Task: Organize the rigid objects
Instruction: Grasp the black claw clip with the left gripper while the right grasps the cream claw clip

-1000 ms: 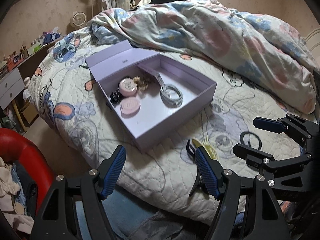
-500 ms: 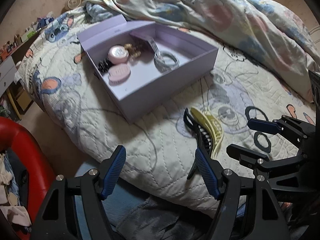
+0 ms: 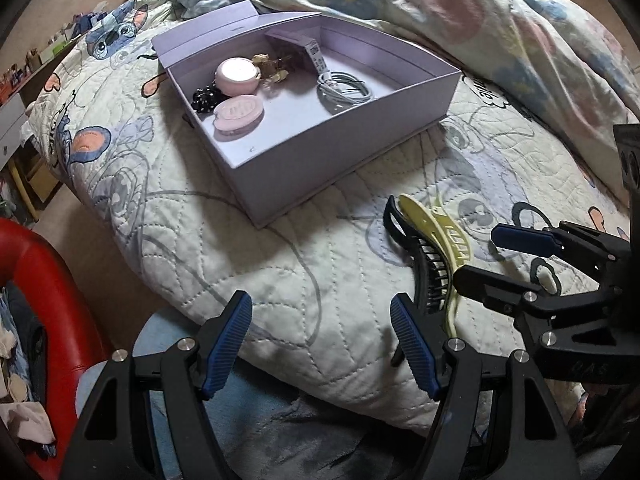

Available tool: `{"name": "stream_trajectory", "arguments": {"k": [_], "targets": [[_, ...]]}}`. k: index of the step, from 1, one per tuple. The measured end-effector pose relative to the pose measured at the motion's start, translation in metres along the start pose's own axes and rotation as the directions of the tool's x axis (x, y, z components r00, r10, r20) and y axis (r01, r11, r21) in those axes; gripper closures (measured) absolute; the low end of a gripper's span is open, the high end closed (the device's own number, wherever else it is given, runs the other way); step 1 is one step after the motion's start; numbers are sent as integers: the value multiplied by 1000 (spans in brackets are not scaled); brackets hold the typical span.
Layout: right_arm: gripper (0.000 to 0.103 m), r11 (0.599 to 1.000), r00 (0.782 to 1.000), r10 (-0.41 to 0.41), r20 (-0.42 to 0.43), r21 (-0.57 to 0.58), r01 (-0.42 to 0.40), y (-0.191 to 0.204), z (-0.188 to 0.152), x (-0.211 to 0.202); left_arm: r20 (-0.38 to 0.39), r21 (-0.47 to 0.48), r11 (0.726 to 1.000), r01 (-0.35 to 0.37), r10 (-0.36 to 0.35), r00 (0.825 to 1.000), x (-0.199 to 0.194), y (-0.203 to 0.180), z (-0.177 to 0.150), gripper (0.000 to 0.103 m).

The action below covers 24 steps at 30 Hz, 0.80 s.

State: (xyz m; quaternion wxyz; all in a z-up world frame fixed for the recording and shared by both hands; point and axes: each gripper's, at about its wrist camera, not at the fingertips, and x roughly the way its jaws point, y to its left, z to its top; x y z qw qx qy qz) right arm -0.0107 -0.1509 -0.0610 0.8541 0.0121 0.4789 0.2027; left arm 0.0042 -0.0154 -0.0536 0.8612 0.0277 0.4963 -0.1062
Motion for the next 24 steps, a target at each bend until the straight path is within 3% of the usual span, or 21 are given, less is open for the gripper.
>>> {"name": "stream_trajectory", "arguments": {"k": [7, 10, 24], "targets": [[47, 1000, 1000, 21, -18, -17, -22, 0, 8, 8, 1, 0, 1000, -28, 28, 1000, 3, 7, 5, 32], [56, 1000, 999, -9, -37, -21, 9, -4, 6, 9, 1, -4, 1000, -12, 12, 1000, 4, 8, 7, 31], [64, 1000, 998, 9, -58, -7, -9, -7, 0, 9, 22, 40, 999, 10, -11, 1000, 1, -5, 11, 32]]}}
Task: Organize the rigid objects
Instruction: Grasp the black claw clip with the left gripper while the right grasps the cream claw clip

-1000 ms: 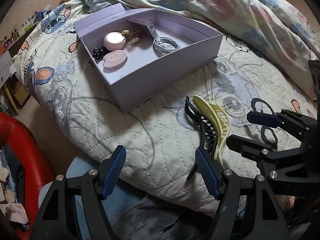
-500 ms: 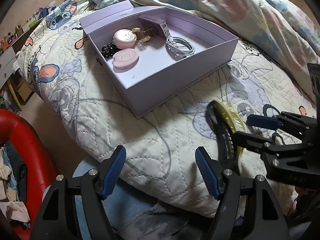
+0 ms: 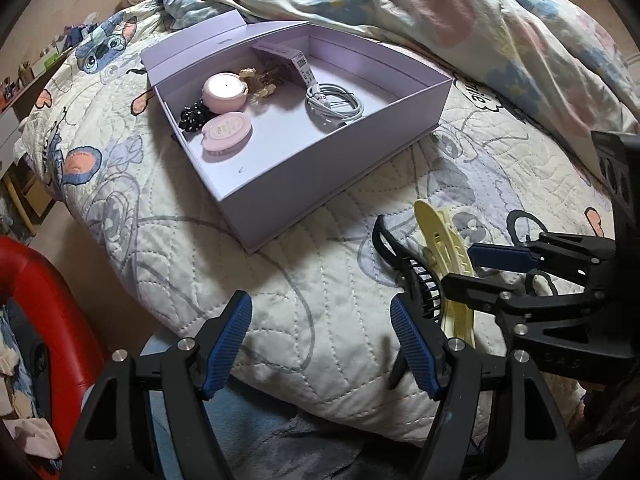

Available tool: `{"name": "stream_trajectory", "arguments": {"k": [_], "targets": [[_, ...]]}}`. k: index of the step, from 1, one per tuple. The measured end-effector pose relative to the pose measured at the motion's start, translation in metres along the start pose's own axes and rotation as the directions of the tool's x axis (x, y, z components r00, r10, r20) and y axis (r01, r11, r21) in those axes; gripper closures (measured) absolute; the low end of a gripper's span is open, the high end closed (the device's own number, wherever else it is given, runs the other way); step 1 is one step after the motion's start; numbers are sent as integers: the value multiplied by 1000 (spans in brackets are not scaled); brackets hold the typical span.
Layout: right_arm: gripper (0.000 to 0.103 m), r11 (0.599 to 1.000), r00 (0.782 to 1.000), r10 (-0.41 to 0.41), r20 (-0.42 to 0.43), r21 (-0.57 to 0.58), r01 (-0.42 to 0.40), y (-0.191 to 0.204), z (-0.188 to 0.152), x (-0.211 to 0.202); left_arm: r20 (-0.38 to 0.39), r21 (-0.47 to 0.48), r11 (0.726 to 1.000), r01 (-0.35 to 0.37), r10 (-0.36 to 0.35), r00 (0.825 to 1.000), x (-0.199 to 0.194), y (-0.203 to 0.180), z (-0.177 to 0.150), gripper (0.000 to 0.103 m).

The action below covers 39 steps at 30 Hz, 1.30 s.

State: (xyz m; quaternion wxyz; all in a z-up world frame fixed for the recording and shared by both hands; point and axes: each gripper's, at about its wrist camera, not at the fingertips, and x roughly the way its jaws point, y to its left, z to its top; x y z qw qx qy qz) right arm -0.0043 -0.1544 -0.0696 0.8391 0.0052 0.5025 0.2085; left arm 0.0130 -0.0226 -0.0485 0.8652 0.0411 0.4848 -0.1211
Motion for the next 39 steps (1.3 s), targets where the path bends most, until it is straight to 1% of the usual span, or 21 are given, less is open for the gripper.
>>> {"name": "stream_trajectory", "arguments": {"k": [2, 4, 8, 10, 13, 20, 26, 28, 31, 34, 37, 39], "targets": [[68, 1000, 1000, -2, -6, -13, 2, 3, 1, 4, -2, -4, 1000, -2, 2, 1000, 0, 1, -1, 31], [75, 1000, 1000, 2, -9, -25, -2, 5, 2, 6, -2, -9, 1000, 1, -1, 1000, 0, 3, -1, 32], [77, 999, 1000, -9, 3, -50, 9, 10, 2, 5, 6, -14, 1000, 12, -12, 1000, -2, 3, -2, 31], [80, 999, 1000, -10, 9, -45, 11, 9, 2, 1, 11, -13, 1000, 23, -23, 1000, -3, 1, -1, 31], [83, 998, 999, -39, 21, -45, 40, 6, 2, -8, 18, -9, 999, 48, -48, 999, -4, -3, 1, 31], [83, 990, 991, -135, 15, -38, 136, -8, -7, -27, 6, 29, 995, 97, -97, 995, 6, -25, -1, 31], [83, 985, 985, -173, 0, -16, 173, -21, -17, -39, -5, 51, 987, 155, -155, 988, 13, -42, -4, 32], [83, 984, 984, -179, -5, -8, 179, -23, -18, -39, -13, 65, 988, 143, -142, 990, 16, -46, -5, 32], [83, 983, 983, -186, -5, -10, 186, -22, -18, -36, -36, 71, 993, 94, -92, 995, 25, -49, -6, 32], [83, 978, 979, -206, -3, -31, 206, -18, -17, -34, -41, 63, 995, 81, -79, 996, 29, -50, -6, 32], [83, 977, 977, -211, -8, -30, 211, -18, -17, -31, -29, 74, 995, 62, -60, 998, 29, -52, -6, 45], [82, 977, 977, -211, -12, -26, 211, -19, -18, -30, -14, 67, 996, 57, -56, 998, 27, -50, -6, 59]]}}
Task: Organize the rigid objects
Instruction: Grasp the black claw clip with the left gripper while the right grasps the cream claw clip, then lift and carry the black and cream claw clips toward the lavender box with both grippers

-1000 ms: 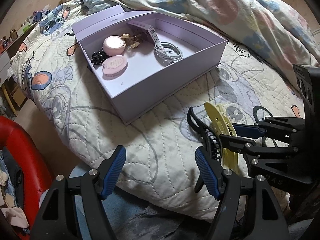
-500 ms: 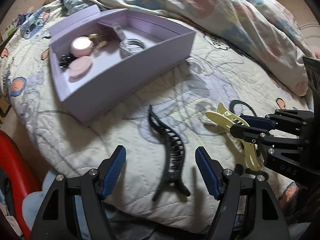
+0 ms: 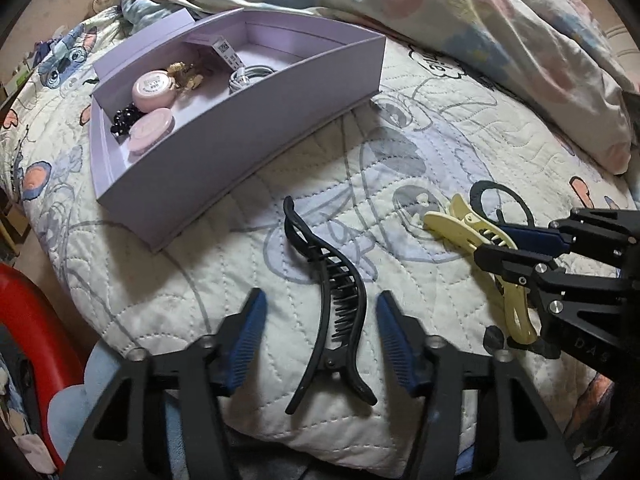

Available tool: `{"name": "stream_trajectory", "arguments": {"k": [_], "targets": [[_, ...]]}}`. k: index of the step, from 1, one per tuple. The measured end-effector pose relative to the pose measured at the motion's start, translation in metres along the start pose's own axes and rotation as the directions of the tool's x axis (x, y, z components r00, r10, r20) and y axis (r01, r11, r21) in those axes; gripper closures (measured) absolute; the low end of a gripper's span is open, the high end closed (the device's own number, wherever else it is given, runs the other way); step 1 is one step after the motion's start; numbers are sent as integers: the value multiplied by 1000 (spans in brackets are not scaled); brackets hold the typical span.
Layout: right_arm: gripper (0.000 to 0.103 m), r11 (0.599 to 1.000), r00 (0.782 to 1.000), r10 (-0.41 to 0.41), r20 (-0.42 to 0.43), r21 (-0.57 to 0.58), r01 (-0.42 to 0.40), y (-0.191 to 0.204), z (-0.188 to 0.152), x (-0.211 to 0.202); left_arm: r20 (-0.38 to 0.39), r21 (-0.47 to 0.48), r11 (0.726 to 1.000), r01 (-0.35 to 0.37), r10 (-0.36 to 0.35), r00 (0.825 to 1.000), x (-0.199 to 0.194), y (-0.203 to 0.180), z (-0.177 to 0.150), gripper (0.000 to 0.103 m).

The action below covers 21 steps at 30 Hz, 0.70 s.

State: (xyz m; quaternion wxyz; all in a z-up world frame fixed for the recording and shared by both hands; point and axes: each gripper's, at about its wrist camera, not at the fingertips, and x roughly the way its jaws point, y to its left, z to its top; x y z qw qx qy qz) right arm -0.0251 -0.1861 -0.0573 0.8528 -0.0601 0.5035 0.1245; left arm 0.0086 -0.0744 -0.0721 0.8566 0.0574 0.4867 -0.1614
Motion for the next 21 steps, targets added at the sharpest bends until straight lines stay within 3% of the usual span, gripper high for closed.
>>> {"name": "stream_trajectory", "arguments": {"k": [1, 4, 12, 21], "targets": [[82, 1000, 1000, 0, -1, 4, 0, 0, 0, 0, 7, -11, 1000, 0, 0, 1000, -1, 1, 0, 68], [82, 1000, 1000, 4, -16, 16, -4, -2, -1, 2, 16, -21, 1000, 23, -23, 1000, -4, 3, 1, 82], [80, 998, 999, 28, -28, 62, -26, -7, -5, 10, 25, 7, 997, 70, -70, 997, -19, -1, 0, 83], [82, 1000, 1000, 13, -12, 11, -12, 2, -3, 6, -12, 18, 994, 103, -103, 995, -10, -5, -9, 83]]}}
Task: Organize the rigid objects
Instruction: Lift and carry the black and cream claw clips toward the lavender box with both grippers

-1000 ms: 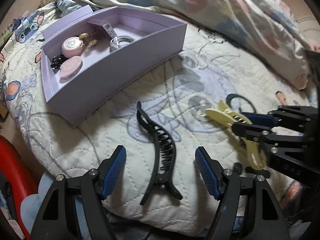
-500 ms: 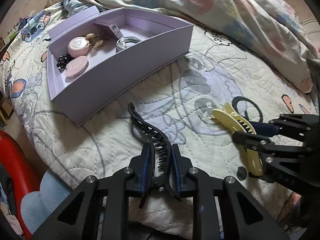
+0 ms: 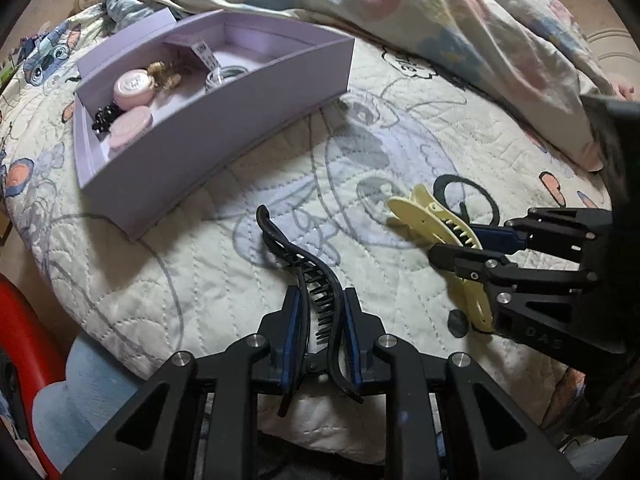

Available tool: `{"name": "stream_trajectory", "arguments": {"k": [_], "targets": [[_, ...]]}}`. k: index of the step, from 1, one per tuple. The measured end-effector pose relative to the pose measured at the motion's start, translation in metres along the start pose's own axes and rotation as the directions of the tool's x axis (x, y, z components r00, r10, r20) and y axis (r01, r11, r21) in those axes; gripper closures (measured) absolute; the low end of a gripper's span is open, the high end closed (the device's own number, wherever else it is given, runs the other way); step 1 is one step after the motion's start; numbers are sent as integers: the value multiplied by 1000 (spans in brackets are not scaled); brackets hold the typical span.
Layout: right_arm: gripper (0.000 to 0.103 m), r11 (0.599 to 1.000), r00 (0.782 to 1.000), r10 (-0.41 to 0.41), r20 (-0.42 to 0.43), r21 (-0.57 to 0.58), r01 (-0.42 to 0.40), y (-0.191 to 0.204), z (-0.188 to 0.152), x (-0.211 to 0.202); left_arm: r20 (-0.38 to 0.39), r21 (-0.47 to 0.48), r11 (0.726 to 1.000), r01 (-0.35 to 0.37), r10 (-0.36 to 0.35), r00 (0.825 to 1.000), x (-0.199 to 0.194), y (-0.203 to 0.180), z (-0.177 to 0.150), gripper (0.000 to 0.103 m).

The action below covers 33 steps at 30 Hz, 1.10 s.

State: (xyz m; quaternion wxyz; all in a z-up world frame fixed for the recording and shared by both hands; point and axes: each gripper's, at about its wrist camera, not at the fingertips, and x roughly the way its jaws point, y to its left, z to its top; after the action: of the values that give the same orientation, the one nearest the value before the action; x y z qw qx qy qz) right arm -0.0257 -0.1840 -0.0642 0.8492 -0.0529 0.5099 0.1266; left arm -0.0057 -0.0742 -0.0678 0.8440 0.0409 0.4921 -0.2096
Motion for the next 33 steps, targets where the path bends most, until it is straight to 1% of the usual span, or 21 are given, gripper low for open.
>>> {"name": "stream_trajectory", "arguments": {"k": [5, 8, 10, 13, 15, 19, 25, 29, 33], "targets": [[82, 1000, 1000, 9, 0, -6, -9, 6, 2, 2, -8, 31, 1000, 0, 0, 1000, 5, -2, 0, 83], [82, 1000, 1000, 28, 5, -5, -28, 8, 5, 1, 9, 33, 999, 0, -1, 1000, 3, -3, 0, 83], [82, 999, 999, 35, 8, -15, -35, 11, 7, 1, 16, 52, 999, -10, 10, 1000, 1, -5, 0, 83], [82, 998, 998, 62, 12, -24, -62, 16, 9, 1, 14, 59, 998, -11, 10, 1000, -2, -6, 0, 83], [82, 996, 996, 89, 9, -30, -88, 21, 12, 2, 17, 45, 999, -7, 6, 1000, -6, -4, 0, 83], [82, 994, 995, 101, 9, -51, -101, 28, 16, 4, 14, 10, 1000, -14, 14, 1000, -11, 3, -2, 83], [82, 990, 992, 123, 15, -76, -121, 36, 22, 3, 34, -18, 999, -39, 40, 999, -23, 12, -4, 83], [82, 984, 986, 162, 28, -85, -159, 41, 25, -1, 43, -38, 998, -57, 59, 997, -30, 18, -5, 83], [82, 980, 984, 173, 40, -108, -168, 49, 30, -3, 60, -57, 996, -75, 79, 995, -38, 25, -5, 83]]}}
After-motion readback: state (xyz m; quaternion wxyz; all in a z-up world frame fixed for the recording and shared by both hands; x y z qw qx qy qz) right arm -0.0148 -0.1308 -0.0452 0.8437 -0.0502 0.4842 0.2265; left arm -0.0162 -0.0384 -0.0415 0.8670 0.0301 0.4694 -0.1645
